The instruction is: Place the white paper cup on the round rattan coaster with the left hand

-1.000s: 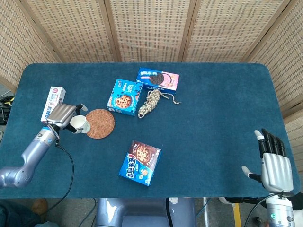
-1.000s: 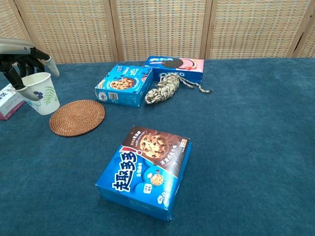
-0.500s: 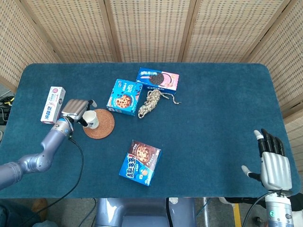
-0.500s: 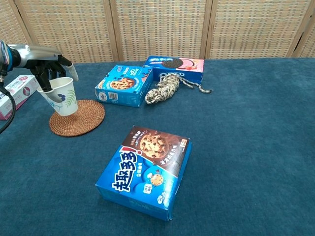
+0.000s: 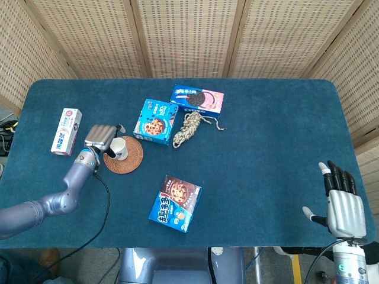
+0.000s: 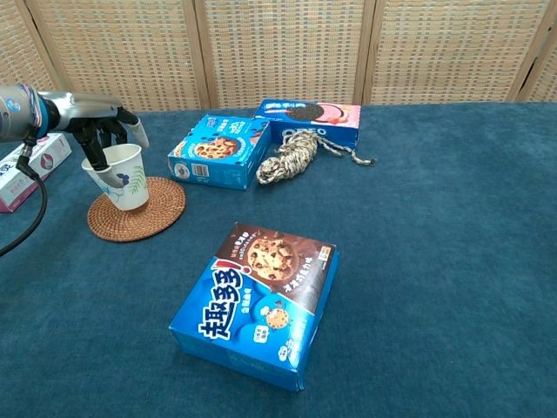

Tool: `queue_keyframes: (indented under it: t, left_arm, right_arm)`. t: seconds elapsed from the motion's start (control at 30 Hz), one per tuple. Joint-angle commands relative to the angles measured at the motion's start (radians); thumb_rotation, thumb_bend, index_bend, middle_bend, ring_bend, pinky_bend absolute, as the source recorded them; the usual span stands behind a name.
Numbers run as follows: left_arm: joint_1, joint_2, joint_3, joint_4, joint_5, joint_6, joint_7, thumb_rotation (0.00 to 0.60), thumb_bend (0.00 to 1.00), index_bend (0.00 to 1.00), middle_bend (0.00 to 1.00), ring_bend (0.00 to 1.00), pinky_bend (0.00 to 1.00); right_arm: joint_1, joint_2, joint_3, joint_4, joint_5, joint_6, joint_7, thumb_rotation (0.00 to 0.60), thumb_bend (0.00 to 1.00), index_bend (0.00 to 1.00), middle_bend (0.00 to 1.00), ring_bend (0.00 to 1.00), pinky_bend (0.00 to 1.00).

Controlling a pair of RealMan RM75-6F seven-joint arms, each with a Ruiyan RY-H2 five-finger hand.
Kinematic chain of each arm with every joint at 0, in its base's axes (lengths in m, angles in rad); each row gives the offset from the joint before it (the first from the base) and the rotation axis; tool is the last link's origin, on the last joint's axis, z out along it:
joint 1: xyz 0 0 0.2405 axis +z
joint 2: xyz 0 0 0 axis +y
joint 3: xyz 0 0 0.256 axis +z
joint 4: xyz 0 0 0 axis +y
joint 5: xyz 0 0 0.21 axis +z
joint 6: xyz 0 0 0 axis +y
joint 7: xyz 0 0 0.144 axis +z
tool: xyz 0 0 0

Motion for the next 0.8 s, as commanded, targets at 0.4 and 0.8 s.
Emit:
queue_keyframes:
  t: [0.4,0.8]
  left_arm:
    - [-0.017,-0.011,0.030,0.000,-0.036,0.000,0.022,0.600,0.00,0.00,0.05,0.08,0.23]
    - [0.142,0.247,0.038,-0.288,0.200,0.152,-0.131,0.600,0.00,0.00,0.00,0.00,0.00]
  right_arm:
    - [0.000,0.002,-0.003,0.002,0.000,0.004,0.008,0.600,0.00,0.04,0.00,0.00,0.00]
    - [-0.008,0.012,-0.008,-0.004,-0.013,0.016,0.022,0.600,0.00,0.04,0.00,0.00,0.00]
